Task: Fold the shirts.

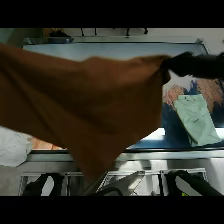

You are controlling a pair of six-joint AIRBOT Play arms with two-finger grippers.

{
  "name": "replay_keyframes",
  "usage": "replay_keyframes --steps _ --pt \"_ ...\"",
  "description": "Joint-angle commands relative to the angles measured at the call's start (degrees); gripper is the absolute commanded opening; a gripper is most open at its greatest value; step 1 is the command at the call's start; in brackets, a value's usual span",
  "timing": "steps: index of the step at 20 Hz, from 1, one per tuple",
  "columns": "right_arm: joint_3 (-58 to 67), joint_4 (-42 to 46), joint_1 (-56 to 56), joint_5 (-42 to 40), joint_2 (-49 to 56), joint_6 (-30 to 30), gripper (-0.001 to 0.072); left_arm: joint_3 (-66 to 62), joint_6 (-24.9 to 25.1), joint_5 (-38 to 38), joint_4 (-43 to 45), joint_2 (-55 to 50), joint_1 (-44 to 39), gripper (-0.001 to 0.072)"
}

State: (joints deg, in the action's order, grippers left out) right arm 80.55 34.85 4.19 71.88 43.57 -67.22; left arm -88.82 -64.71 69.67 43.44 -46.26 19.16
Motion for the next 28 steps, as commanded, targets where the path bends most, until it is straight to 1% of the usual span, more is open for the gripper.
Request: replay_keyframes --steps 1,2,3,4,5,6,8,10,13,15,16,18,21,23,26,27,28 --pt "-12.87 -0.15 0.02 -1.92 7.58 1.84 0.0014 15.58 4.02 2.19 -2.4 -9.86 -7.63 0.0015" --pt "-16.06 -0.15 0.02 -4.22 10.71 3.69 0.0014 19.45 5.95 -0.26 -2.4 -13.51 -9.94 0.0015" --pt "-18.14 -0.13 0.02 -6.69 14.08 5.81 0.0033 22.91 8.24 -4.13 -2.36 -17.88 -12.26 0.0016" --pt "-19.06 -0.04 0.07 -8.94 18.08 6.6 0.0214 25.03 8.79 -8.15 -2.08 -22.23 -13.79 0.002" --pt "-19.04 -0.24 0.33 -10.05 21.7 6.6 0.0464 26.18 8.76 -11.45 -2.08 -26.73 -14.71 0.0252" --pt "-18.86 -0.2 0.79 -10.43 24.04 6.62 0.0557 26.34 8.68 -13.14 -2.4 -30.45 -14.95 0.0678" --pt "-17.77 -0.15 2.71 -9.9 26.01 6.62 0.0559 23.69 8.04 -11.15 -2.93 -36.52 -13.9 0.0691" --pt "-17.4 0.09 6.12 -7.87 24.13 6.62 0.0559 18.86 6.47 -5.55 -2.54 -40.06 -11.34 0.0691" --pt "-17.57 5.22 11.26 -1.66 19.04 5.53 0.0558 14.99 3.21 6.05 -2.51 -41.03 -7.85 0.0689" --pt "-20.11 9.51 11.82 -0.39 16.06 4.15 0.0558 18.75 2.14 9.86 -2.36 -39.01 -7.58 0.0688" --pt "-22.51 9.75 11.58 -0.44 14.86 4.2 0.0558 22.58 1.86 9.38 -2.4 -37.24 -8.11 0.0688" --pt "-28.22 9.57 10.4 -1.11 13.62 4.55 0.0558 31.47 1.6 5.84 -2.54 -33.33 -10.4 0.0688" --pt "-35.12 9.53 7.85 -7.06 14.01 5.99 0.0558 44.28 0.46 -1.42 -2.64 -28.06 -16.85 0.0688" --pt "-35.69 9.01 6.34 -9.75 15.47 7.65 0.0556 50.05 -1.03 -6.51 -2.71 -26.08 -22.32 0.0688" --pt "-35.67 3.61 5.6 -11.06 18.05 11.85 0.0549 54.23 -3.17 -14.19 -3.17 -25.22 -30.71 0.0688" --pt "-35.67 1.68 5.62 -11.04 19.17 13.16 0.0517 54.75 -3.96 -16.24 -3.1 -25.46 -32.87 0.0688" --pt "-35.67 -0.11 5.62 -10.97 20.06 14.62 0.0444 54.84 -4.37 -17.38 -3.13 -26.05 -34.84 0.0688"
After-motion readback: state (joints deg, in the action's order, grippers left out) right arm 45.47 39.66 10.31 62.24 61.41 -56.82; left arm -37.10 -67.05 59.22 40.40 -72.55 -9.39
